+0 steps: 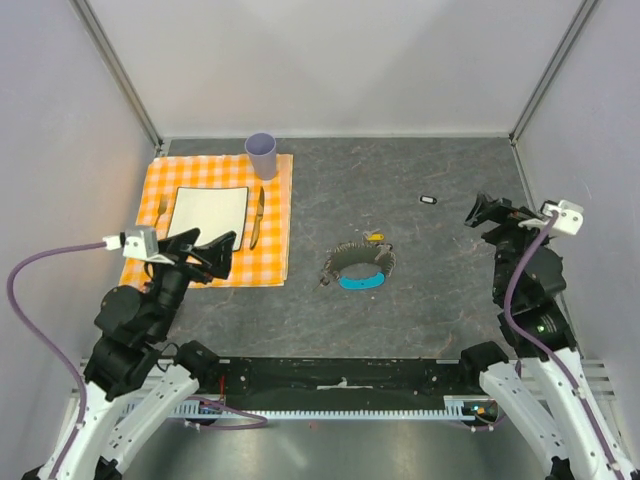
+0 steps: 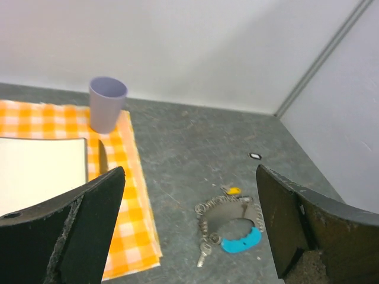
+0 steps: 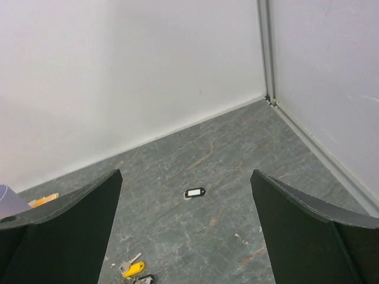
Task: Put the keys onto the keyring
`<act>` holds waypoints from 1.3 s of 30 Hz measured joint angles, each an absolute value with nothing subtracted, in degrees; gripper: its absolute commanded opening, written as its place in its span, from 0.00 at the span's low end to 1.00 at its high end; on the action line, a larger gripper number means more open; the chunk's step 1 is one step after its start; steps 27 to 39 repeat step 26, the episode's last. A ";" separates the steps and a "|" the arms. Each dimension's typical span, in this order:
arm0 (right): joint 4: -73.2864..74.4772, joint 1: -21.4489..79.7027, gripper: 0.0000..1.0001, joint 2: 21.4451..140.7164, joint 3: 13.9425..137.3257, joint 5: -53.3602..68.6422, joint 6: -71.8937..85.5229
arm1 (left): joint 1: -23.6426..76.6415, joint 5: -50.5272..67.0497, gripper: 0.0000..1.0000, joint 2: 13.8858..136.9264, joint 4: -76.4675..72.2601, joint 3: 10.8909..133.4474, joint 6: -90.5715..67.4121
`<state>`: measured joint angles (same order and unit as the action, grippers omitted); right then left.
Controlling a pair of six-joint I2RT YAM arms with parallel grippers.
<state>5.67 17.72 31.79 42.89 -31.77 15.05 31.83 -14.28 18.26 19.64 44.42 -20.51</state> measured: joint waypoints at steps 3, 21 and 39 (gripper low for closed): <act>7.25 17.72 0.98 27.68 42.87 -32.82 13.41 | 31.83 -16.88 0.99 15.38 20.88 45.15 -17.41; 11.99 17.72 0.98 22.57 42.87 -33.10 7.31 | 31.83 -23.94 0.99 8.32 20.91 42.74 -10.63; 12.25 17.72 0.98 22.37 42.89 -33.01 7.22 | 31.83 -23.97 0.99 7.51 20.97 42.74 -10.61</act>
